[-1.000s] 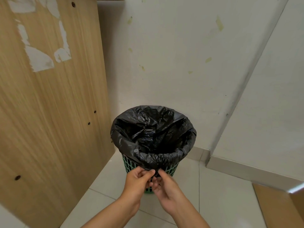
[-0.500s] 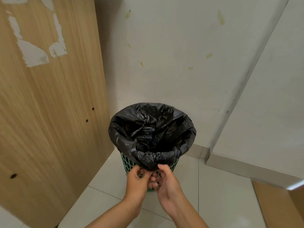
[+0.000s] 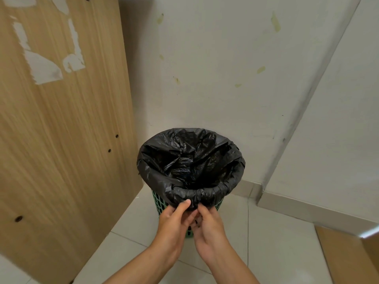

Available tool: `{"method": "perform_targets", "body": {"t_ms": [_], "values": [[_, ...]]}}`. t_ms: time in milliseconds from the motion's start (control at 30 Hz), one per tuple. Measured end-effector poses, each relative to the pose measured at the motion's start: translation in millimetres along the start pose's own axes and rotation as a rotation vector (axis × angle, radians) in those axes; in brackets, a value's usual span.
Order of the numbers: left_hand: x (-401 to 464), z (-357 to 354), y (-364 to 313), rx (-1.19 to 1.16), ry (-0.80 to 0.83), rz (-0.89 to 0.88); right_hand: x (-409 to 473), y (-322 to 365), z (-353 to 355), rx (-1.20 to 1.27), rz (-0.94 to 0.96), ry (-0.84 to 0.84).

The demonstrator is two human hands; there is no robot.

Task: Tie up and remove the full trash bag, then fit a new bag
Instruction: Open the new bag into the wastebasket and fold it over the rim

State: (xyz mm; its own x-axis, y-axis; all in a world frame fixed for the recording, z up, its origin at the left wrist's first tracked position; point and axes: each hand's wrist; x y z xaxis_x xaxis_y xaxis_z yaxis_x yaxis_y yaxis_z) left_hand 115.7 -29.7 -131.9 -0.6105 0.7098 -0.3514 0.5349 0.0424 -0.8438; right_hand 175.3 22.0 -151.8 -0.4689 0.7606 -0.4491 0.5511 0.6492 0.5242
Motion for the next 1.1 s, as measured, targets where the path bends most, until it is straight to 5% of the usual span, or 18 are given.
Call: {"method": "perform_targets", "body": {"t_ms": [367,667,867,1100], "values": [[10,8,-2,0.054,-0.19,0.047,-4,27,-12,0.136,-0.001,0.014],[9,5,-36,-0.139,-0.072,0.18,-2,15,-17,0.12,0.085,0.133],[14,7,-37,-0.08,-0.086,0.042,-4,15,-9,0.071,0.045,0.269],[19,18,-34,-0.086,-0.023,-0.025,7,36,-2,0.071,-0.023,0.083]]}}
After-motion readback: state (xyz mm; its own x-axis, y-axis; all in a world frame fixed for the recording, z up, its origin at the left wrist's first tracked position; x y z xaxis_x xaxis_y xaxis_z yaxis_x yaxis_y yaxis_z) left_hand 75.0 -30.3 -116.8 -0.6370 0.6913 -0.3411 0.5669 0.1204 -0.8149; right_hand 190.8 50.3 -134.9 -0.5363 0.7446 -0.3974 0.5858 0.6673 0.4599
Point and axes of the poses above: each hand's wrist, its own x-axis towards the middle knuckle, its own z-axis out of the back of the hand, y = z × x, and after that the axes turned 13 degrees about x, right-handed
